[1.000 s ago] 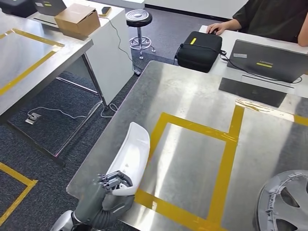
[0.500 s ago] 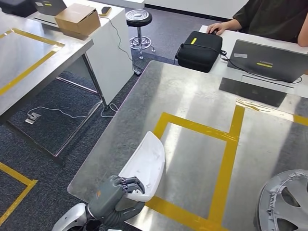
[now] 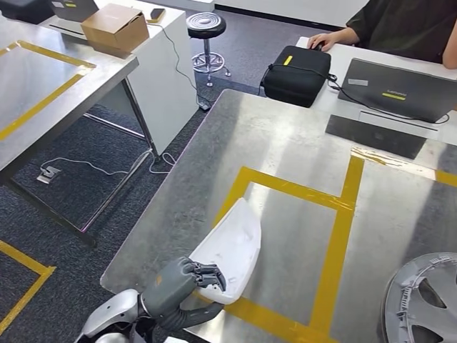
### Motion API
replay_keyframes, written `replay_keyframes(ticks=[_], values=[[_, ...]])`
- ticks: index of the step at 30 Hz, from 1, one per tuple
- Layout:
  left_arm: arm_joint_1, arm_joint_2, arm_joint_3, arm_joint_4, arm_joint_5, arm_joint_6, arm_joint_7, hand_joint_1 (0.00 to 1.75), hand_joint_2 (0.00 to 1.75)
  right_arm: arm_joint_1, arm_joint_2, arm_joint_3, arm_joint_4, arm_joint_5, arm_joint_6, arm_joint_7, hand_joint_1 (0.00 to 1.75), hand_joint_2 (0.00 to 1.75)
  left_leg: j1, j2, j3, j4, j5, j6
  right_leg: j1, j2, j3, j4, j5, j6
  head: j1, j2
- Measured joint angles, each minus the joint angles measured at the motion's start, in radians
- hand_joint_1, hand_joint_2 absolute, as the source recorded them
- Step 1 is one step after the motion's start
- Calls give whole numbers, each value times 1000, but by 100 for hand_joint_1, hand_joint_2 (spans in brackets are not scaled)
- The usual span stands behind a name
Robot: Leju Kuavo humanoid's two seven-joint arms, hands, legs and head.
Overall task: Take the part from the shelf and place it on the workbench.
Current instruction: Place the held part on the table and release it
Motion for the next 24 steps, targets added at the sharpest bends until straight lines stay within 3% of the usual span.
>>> replay_keyframes(ticks=[6, 12, 24], values=[[-55, 11, -25, 22, 7, -21, -30, 175, 175, -1, -4, -11, 11, -26, 0, -1, 0, 175, 0, 0, 0, -2, 0, 0, 0, 0, -2, 0, 0, 0, -1, 0], [-59, 15, -28, 23, 15, -18, -33, 175, 175, 0, -8, -20, 13, -31, 6, 10, 0, 175, 0, 0, 0, -9, 3, -1, -1, 1, -5, -3, 0, -1, -16, 0], [-70, 15, -36, 29, 15, -17, -34, 175, 175, -1, -13, -34, 13, -26, 2, 12, 0, 175, 0, 0, 4, -19, 4, -1, -1, 1, -7, -5, -2, -5, -30, 0]])
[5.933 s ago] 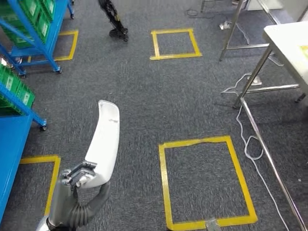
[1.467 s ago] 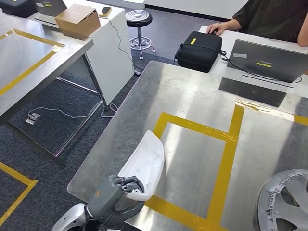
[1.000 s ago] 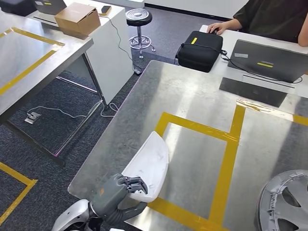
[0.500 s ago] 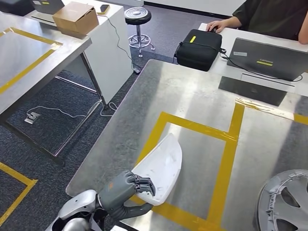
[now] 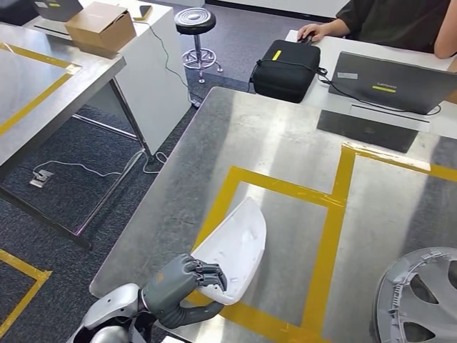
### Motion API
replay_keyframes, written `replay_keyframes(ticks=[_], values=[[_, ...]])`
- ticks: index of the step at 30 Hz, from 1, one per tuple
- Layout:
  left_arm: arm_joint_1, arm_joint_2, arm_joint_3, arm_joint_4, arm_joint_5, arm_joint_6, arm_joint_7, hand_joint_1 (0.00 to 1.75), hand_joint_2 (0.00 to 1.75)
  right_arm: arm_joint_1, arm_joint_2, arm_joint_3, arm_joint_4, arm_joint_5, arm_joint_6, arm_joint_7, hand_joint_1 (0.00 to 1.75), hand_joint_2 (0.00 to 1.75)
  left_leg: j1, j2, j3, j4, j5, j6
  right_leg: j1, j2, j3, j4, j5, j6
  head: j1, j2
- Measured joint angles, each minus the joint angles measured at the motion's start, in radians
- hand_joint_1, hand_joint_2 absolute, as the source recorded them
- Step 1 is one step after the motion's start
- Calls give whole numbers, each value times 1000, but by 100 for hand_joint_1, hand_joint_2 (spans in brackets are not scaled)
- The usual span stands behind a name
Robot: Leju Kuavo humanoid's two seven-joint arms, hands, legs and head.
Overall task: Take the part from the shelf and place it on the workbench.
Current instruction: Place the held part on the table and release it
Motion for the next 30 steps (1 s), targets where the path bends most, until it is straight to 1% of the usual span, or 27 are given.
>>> replay_keyframes(ticks=[3, 7, 13, 14, 17, 18, 20, 22, 24, 29, 30], values=[[-27, -1, -16, 11, -23, -32, 8, 175, 175, -2, 0, -1, 1, 6, -1, -2, 0, 175, 0, 0, 1, 0, 0, 0, 0, 0, 1, 0, 0, 0, 0, 0], [-83, -6, -55, 54, -61, -81, 27, 175, 175, -6, -1, -2, 5, 13, -3, -8, 0, 175, 0, 0, 2, 0, 1, -2, 0, 0, 3, 0, 1, -1, 0, 0], [-123, -9, -99, 118, -73, -96, 35, 175, 175, -9, -2, -2, 12, 15, -11, -10, 0, 175, 0, 0, 3, 0, 2, -3, 0, 0, 5, -1, 2, -1, 1, 0], [-125, -9, -102, 125, -75, -96, 35, 173, 175, -9, -2, -2, 12, 15, -11, -10, 0, 131, 0, 0, 3, 0, 2, -3, 0, 0, 5, -1, 2, -1, 1, 0], [-132, -8, -113, 142, -80, -96, 37, 151, 175, -9, -4, -3, 14, 17, -11, -10, 0, 0, 0, 0, 4, 0, 2, -3, 0, 0, 6, -1, 2, -1, 1, 0], [-135, -8, -115, 147, -82, -96, 38, 145, 175, -9, -5, -3, 14, 17, -11, -10, 0, 0, 0, 0, 4, 0, 2, -3, 0, 0, 6, -1, 2, -1, 1, 0], [-139, -8, -118, 155, -87, -96, 40, 74, 175, -9, -6, -3, 15, 17, -11, -10, 0, 0, 0, 0, 4, 0, 2, -3, 0, 0, 6, -2, 2, -1, 1, 0], [-141, -8, -120, 160, -87, -96, 42, 2, 87, -9, -6, -3, 17, 17, -11, -10, 0, 0, 0, 0, 5, 0, 2, -3, 0, 0, 7, -2, 3, -1, 1, 0], [-141, -9, -121, 164, -87, -90, 46, 0, 0, -10, -7, -3, 18, 17, -11, -10, 0, 0, 0, 0, 5, 0, 2, -3, 0, 0, 8, -2, 3, 0, 1, 0], [-135, -10, -122, 166, -95, -64, 63, 0, 0, -9, -7, -3, 20, 17, -13, -10, 0, 0, 0, 0, 6, 0, 2, -3, 0, 0, 10, -3, 3, 0, 1, 0], [-132, -11, -122, 166, -95, -61, 65, 0, 0, -9, -7, -3, 20, 17, -14, -10, 0, 0, -1, 0, 6, 2, 0, -1, -2, 0, 11, -5, 5, 2, 1, 0]])
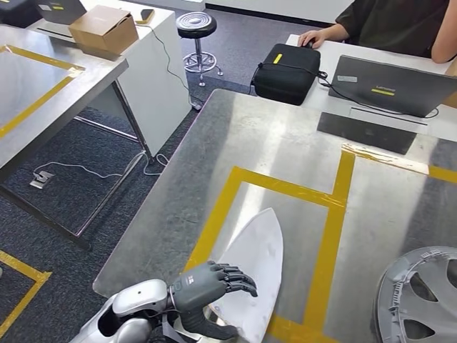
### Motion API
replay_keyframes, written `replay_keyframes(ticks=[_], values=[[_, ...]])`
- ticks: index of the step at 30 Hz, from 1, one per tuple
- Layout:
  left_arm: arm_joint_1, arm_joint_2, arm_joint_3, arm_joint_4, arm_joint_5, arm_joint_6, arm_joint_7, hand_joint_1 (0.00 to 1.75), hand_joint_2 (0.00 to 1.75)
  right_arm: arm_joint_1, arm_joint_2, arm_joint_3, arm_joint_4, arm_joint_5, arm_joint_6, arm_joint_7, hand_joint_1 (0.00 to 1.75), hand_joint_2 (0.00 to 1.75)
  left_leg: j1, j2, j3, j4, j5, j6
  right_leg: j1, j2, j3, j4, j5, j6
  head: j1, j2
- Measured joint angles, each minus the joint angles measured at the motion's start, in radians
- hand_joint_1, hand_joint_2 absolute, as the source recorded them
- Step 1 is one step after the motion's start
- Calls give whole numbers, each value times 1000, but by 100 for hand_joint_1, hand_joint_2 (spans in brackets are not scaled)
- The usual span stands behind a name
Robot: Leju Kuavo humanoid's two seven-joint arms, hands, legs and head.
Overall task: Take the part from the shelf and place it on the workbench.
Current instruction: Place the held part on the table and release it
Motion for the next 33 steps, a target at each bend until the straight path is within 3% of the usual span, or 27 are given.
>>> replay_keyframes(ticks=[2, 5, 6, 8, 9, 10, 11, 14, 15, 16, 18, 20, 21, 24, 26, 28, 30, 31, 33], values=[[7, -3, 3, 0, 4, 4, 3, 0, 0, 0, 0, 0, 1, 0, 0, 1, 0, 0, -3, 0, -1, 1, 1, 11, -5, 1, 3, -8, 7, 8, -1, 0], [20, -12, 9, -6, 14, 13, 5, 0, 0, -1, -2, 0, 1, -2, 0, 4, 0, 0, 4, 5, 20, -47, 34, 34, -2, 2, 1, -10, 2, 23, -3, 0], [25, -16, 11, -9, 17, 17, 5, 0, 0, -1, -2, 0, 1, -2, 1, 5, 0, 0, 9, 8, 27, -64, 44, 36, -1, 2, -11, 19, -18, 28, -2, 0], [37, -21, 15, -15, 20, 22, 5, 0, 0, 1, -3, -1, 1, -4, 2, 9, 0, 0, 16, 12, 31, -72, 48, 34, -6, 1, -60, 133, -77, 40, 1, 0], [44, -22, 17, -16, 21, 22, 5, 0, 0, 2, -4, -2, 1, -4, 2, 10, 0, 0, 20, 13, 30, -71, 48, 31, -10, 0, -84, 189, -96, 48, 1, 0], [50, -23, 19, -17, 22, 23, 5, 0, 0, 3, -5, -2, 1, -4, 2, 11, 0, 0, 24, 13, 30, -69, 47, 26, -16, 0, -96, 219, -97, 56, 0, 0], [54, -23, 22, -17, 22, 23, 5, 0, 0, 3, -6, -2, 1, -4, 2, 11, 0, 0, 31, 14, 30, -65, 45, 19, -22, -1, -89, 209, -79, 65, 0, 0], [61, -26, 29, -20, 23, 24, 5, 0, 0, 1, -9, -2, 2, -4, 3, 12, 0, 0, 56, 12, 21, -32, 27, -16, -38, -7, 0, 53, -4, 103, 6, 0], [64, -27, 31, -22, 24, 26, 5, 0, 0, -1, -9, -2, 3, -5, 3, 12, 0, 0, 58, 11, 15, -18, 20, -29, -40, -5, 15, 28, 1, 102, 9, 0], [66, -28, 33, -26, 25, 30, 5, 0, 0, -3, -9, -3, 4, -5, 3, 14, 0, 0, 57, 10, 8, -5, 15, -39, -40, 0, 15, 27, -9, 92, 11, 0], [73, -28, 37, -37, 27, 40, 5, 0, 0, -5, -9, -4, 4, -5, 3, 18, 0, 0, 55, 9, -2, 10, 12, -52, -40, 10, -5, 49, -19, 54, 8, 0], [81, -28, 42, -48, 27, 49, 5, 0, 0, -6, -10, -4, 4, -5, 3, 20, 0, 0, 55, 8, -17, 33, -10, -55, -37, 12, -21, 58, -20, 30, -1, 0], [86, -28, 45, -56, 27, 54, 5, 0, 0, -6, -10, -4, 4, -5, 3, 21, 0, 0, 54, 7, -35, 68, -41, -52, -33, 13, -29, 58, -14, 20, -4, 0], [98, -28, 54, -80, 29, 70, 5, 0, 0, -5, -10, -5, 4, -5, 4, 22, 0, 0, 34, 5, -118, 261, -158, -29, -17, 12, -53, 51, 8, -2, -13, 0], [107, -27, 58, -90, 31, 77, 5, 0, 0, -5, -10, -5, 4, -4, 4, 26, 0, 0, 18, 2, -139, 324, -175, -9, -3, 13, -68, 50, 20, -10, -14, 0], [114, -27, 62, -98, 34, 84, 5, 0, 0, -5, -11, -5, 4, 0, 4, 31, 0, 0, 2, -2, -108, 281, -142, 18, 10, 15, -82, 50, 32, -15, -14, 0], [118, -26, 68, -110, 37, 91, 5, 0, 0, -5, -10, -5, 5, 5, 4, 35, 0, 0, -22, -8, -34, 166, -101, 57, 20, 18, -94, 49, 47, -19, -13, 0], [120, -25, 70, -118, 39, 95, 4, 0, 0, -5, -10, -5, 5, 8, 4, 37, 0, 0, -33, -9, 1, 110, -84, 69, 23, 19, -99, 48, 56, -20, -13, 0], [127, -24, 76, -130, 45, 104, 3, 0, 0, -4, -9, -5, 4, 12, 7, 42, 0, 0, -46, -11, 32, 52, -72, 74, 23, 20, -101, 40, 74, -14, -12, 0]])
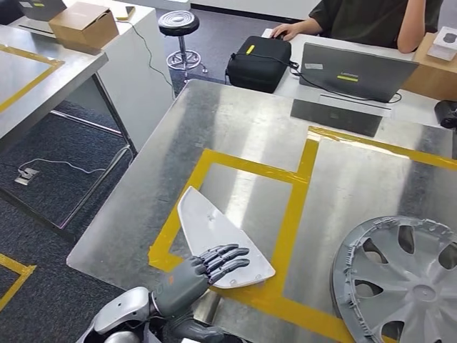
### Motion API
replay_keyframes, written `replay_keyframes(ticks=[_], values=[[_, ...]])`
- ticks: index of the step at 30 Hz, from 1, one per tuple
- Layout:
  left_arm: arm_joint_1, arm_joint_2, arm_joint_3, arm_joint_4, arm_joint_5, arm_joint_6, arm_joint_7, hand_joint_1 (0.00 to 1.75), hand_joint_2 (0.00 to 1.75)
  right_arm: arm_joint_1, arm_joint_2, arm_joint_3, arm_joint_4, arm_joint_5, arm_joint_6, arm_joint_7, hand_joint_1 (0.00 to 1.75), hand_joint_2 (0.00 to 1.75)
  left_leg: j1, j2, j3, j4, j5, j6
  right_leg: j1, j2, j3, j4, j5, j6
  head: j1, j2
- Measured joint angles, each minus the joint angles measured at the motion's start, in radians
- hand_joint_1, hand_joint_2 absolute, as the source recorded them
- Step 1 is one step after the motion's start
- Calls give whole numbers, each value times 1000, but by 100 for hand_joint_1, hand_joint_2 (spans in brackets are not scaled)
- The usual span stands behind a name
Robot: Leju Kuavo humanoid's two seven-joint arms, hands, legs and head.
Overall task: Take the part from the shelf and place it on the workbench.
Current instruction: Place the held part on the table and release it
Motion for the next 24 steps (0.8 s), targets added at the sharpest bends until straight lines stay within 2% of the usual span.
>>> replay_keyframes(ticks=[1, 2, 3, 4, 5, 7, 8, 9, 10, 11, 12, 13, 14, 15, 16, 17, 18, 19, 20, 22, 23, 24], values=[[6, 0, 3, -4, 4, 5, 0, 0, 0, 0, -1, 0, 0, 1, 2, 3, 0, 0, 0, 1, -4, -6, 11, -5, -1, 0, 1, -7, 11, 4, -1, 0], [11, 1, 5, -8, 9, 11, 0, 0, 0, 1, -2, 0, 0, 2, 4, 7, 0, 0, 2, 0, -9, -14, 22, -5, -2, -2, 0, -11, 16, 10, 0, 0], [16, 2, 8, -10, 13, 17, 0, 0, 0, 3, -2, 0, 0, 2, 7, 11, 0, 0, 4, 0, -16, -19, 35, -3, -2, -4, -5, -9, 6, 16, 0, 0], [22, 2, 10, -13, 17, 22, 0, 0, 0, 5, -2, 0, 0, 2, 8, 14, 0, 0, 7, -1, -24, -24, 48, 1, -2, -7, -14, 10, -23, 22, 1, 0], [27, 3, 13, -16, 21, 27, 0, 0, 0, 7, -2, 0, 0, 3, 9, 16, 0, 0, 10, -2, -34, -27, 61, 3, -3, -12, -26, 47, -69, 28, 2, 0], [39, 4, 19, -19, 28, 37, 0, 0, 0, 7, -3, 0, -1, 4, 10, 20, 0, 0, 12, -5, -61, -27, 85, 5, -5, -17, -50, 165, -165, 37, 3, 0], [47, 4, 23, -21, 34, 44, 0, 0, 0, 7, -4, 0, -1, 4, 11, 22, 0, 0, 12, -7, -76, -27, 97, 4, -6, -19, -53, 218, -186, 40, 3, 0], [56, 4, 27, -22, 44, 55, 0, 0, 0, 6, -5, 0, -1, 5, 11, 27, 0, 0, 12, -11, -92, -26, 109, 1, -6, -19, -44, 247, -184, 42, 3, 0], [70, 4, 32, -25, 59, 70, 1, 0, 0, 7, -6, 0, -2, 6, 12, 32, 0, 0, 13, -15, -107, -25, 121, -2, -6, -18, -17, 241, -163, 43, 3, 0], [86, 4, 38, -29, 78, 88, 1, 0, 0, 8, -6, 0, -3, 8, 12, 38, 0, 0, 15, -21, -121, -24, 132, -6, -7, -13, 28, 201, -138, 44, 2, 0], [105, 3, 46, -35, 101, 107, 0, 0, 0, 9, -7, 0, -5, 10, 13, 45, 0, 0, 15, -28, -133, -23, 142, -10, -9, 3, 84, 135, -129, 44, 2, 0], [126, 0, 59, -43, 129, 127, -5, 0, 0, 10, -7, 0, -6, 11, 14, 53, 0, 0, 15, -35, -142, -21, 151, -15, -12, 23, 141, 59, -134, 43, 1, 0], [150, -7, 77, -50, 161, 142, -15, 0, 0, 12, -7, 0, -7, 13, 17, 60, 0, 0, 15, -42, -148, -20, 161, -20, -14, 40, 181, -1, -148, 40, 1, 0], [177, -19, 103, -55, 191, 149, -35, 0, 0, 14, -7, -1, -10, 15, 21, 67, 0, 0, 15, -49, -152, -20, 170, -24, -14, 49, 204, -40, -162, 35, 0, 0], [205, -38, 138, -58, 215, 145, -63, 0, 0, 18, -7, -3, -13, 19, 25, 73, 0, 0, 15, -57, -154, -20, 178, -29, -12, 44, 211, -55, -165, 27, 0, 0], [232, -59, 177, -59, 230, 134, -93, 0, 0, 21, -6, -5, -17, 22, 29, 77, 0, 0, 16, -64, -157, -21, 185, -33, -11, 30, 206, -56, -159, 18, 1, 0], [255, -81, 218, -59, 236, 120, -121, 0, 0, 23, -5, -7, -22, 25, 32, 78, 0, 0, 17, -63, -162, -16, 178, -38, -11, 18, 201, -57, -153, 8, 1, 0], [271, -100, 256, -59, 236, 108, -139, 0, 0, 25, -4, -10, -26, 27, 34, 79, 0, 0, 19, -55, -172, 3, 152, -44, -13, 4, 193, -59, -144, -3, -1, 0], [282, -115, 287, -59, 236, 101, -150, 0, 0, 26, -3, -13, -30, 28, 35, 80, 0, 0, 21, -44, -186, 41, 110, -51, -15, -9, 183, -61, -134, -10, -3, 0], [295, -142, 333, -59, 240, 95, -156, 0, 0, 28, -3, -16, -37, 29, 37, 81, 0, 0, 29, -23, -222, 165, 9, -66, -15, -36, 162, -61, -114, -15, -8, 0], [301, -155, 354, -59, 252, 88, -159, 0, 0, 28, -3, -18, -39, 29, 37, 83, 0, 0, 34, -19, -234, 223, -17, -72, -15, -51, 150, -61, -103, -14, -8, 0], [309, -171, 381, -59, 278, 75, -167, 0, 0, 28, -2, -20, -41, 29, 38, 87, 0, 0, 39, -16, -235, 261, -18, -77, -15, -65, 137, -60, -93, -12, -8, 0]])
